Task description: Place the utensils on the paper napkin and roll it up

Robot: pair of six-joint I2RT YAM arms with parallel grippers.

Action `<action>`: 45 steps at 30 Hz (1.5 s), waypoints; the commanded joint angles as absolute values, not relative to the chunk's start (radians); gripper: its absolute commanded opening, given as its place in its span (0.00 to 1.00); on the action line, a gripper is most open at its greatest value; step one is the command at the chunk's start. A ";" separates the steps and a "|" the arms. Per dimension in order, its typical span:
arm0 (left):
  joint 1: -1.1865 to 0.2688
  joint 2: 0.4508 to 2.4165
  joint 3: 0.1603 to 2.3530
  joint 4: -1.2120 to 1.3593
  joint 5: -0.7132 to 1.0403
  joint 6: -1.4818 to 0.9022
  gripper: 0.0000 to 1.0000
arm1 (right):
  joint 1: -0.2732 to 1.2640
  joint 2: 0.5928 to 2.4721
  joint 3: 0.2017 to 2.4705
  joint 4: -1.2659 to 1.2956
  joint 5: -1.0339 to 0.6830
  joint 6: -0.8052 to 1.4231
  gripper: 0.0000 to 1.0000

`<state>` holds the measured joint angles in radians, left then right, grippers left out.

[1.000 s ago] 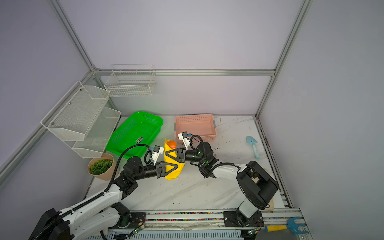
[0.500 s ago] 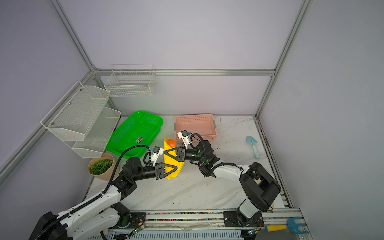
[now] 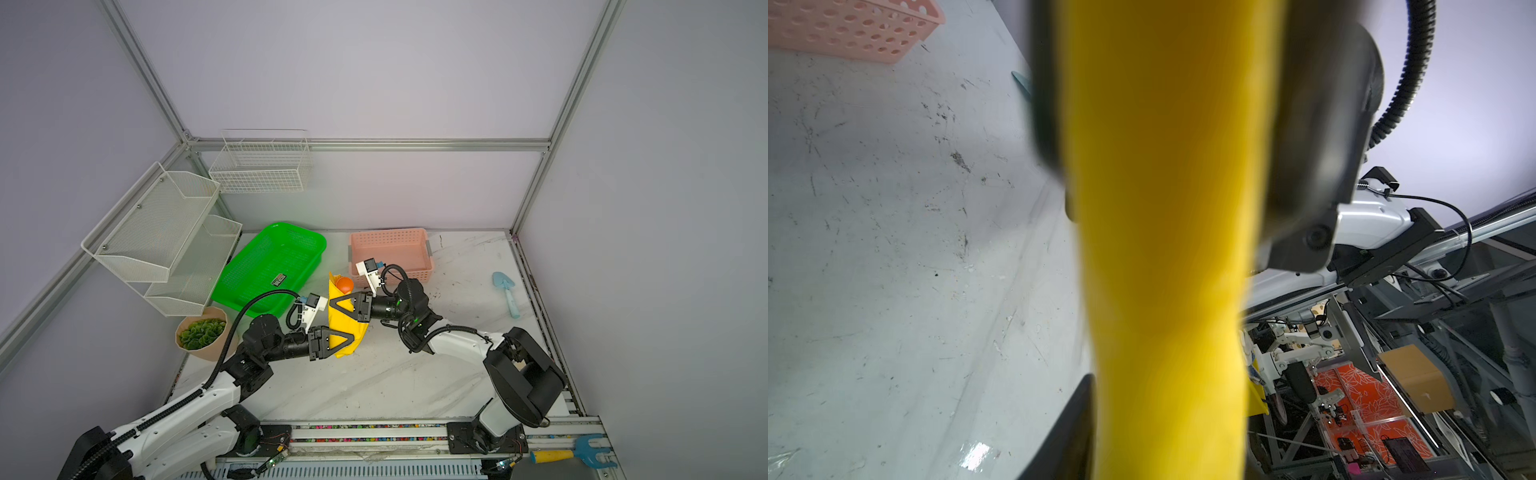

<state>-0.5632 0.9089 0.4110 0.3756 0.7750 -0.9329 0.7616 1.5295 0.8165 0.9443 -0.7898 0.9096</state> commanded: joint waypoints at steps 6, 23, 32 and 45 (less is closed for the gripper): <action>-0.561 0.838 0.374 0.393 0.780 -0.940 0.09 | 0.754 1.496 0.851 0.961 -0.790 0.894 0.00; -0.563 0.798 0.362 0.361 0.781 -0.941 0.07 | 0.751 1.483 0.877 0.930 -0.791 0.880 0.00; -0.562 0.766 0.428 0.217 0.736 -0.863 0.54 | 0.752 1.465 0.903 0.867 -0.793 0.843 0.00; -0.558 0.856 0.588 0.239 0.742 -0.816 0.56 | 0.752 1.427 0.867 0.841 -0.790 0.827 0.00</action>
